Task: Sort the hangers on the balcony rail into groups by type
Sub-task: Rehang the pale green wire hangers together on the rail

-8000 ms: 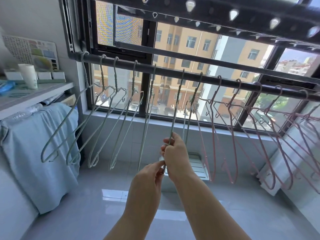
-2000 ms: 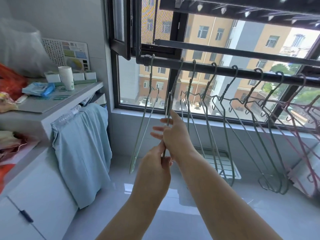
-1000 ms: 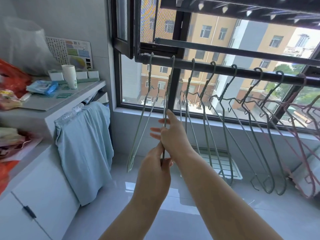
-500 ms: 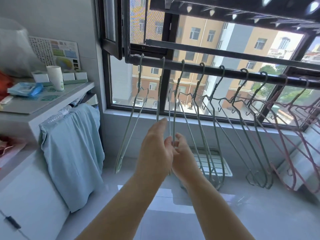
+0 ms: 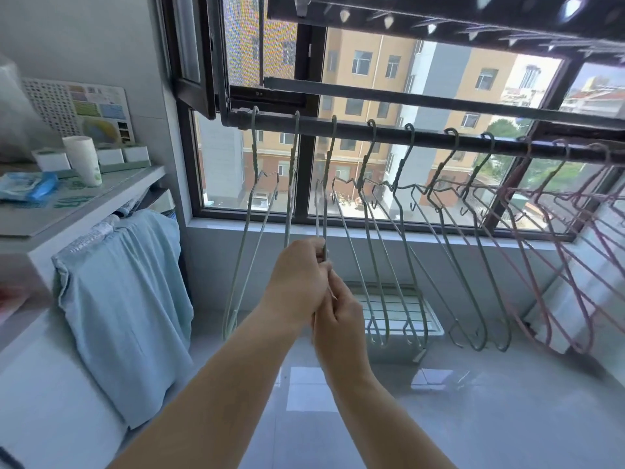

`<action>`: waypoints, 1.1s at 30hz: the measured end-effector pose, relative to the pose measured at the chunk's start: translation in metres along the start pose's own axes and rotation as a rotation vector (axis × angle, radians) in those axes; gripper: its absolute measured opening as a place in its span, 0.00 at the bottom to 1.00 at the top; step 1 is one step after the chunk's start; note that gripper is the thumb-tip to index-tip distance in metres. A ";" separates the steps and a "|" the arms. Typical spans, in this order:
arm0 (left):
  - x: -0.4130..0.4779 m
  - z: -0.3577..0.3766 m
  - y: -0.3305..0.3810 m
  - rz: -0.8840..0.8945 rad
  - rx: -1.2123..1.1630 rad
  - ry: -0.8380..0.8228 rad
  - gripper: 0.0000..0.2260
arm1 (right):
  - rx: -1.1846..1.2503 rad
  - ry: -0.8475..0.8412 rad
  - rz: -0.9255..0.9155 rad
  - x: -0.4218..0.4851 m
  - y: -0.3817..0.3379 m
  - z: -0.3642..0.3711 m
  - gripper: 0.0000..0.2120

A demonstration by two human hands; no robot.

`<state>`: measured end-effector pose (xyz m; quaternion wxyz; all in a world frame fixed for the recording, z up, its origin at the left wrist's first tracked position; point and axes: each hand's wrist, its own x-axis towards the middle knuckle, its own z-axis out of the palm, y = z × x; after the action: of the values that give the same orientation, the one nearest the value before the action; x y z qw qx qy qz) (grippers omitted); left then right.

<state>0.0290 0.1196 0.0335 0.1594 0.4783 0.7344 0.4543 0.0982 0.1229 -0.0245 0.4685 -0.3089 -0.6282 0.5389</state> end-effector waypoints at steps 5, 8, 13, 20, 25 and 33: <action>-0.002 -0.001 -0.001 0.007 -0.017 0.028 0.04 | -0.011 -0.024 -0.022 -0.001 -0.001 0.000 0.14; -0.002 -0.003 -0.001 0.002 -0.022 0.030 0.04 | -0.017 -0.028 -0.015 -0.002 -0.003 0.001 0.14; -0.006 -0.003 0.000 -0.031 -0.021 0.026 0.07 | -0.288 -0.087 0.021 -0.009 -0.016 -0.006 0.20; -0.013 0.002 0.018 0.169 -0.004 0.162 0.21 | -0.678 0.157 -0.258 -0.019 -0.035 -0.048 0.24; -0.008 0.020 0.034 0.027 0.068 -0.103 0.20 | -0.556 -0.045 0.053 -0.012 -0.020 -0.063 0.25; -0.007 0.036 0.033 -0.035 -0.069 -0.147 0.14 | -0.401 -0.036 0.021 -0.015 -0.013 -0.064 0.23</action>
<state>0.0747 0.1360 0.0397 0.2371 0.4917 0.7128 0.4404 0.1640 0.1318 -0.0172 0.3808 -0.3929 -0.7279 0.4132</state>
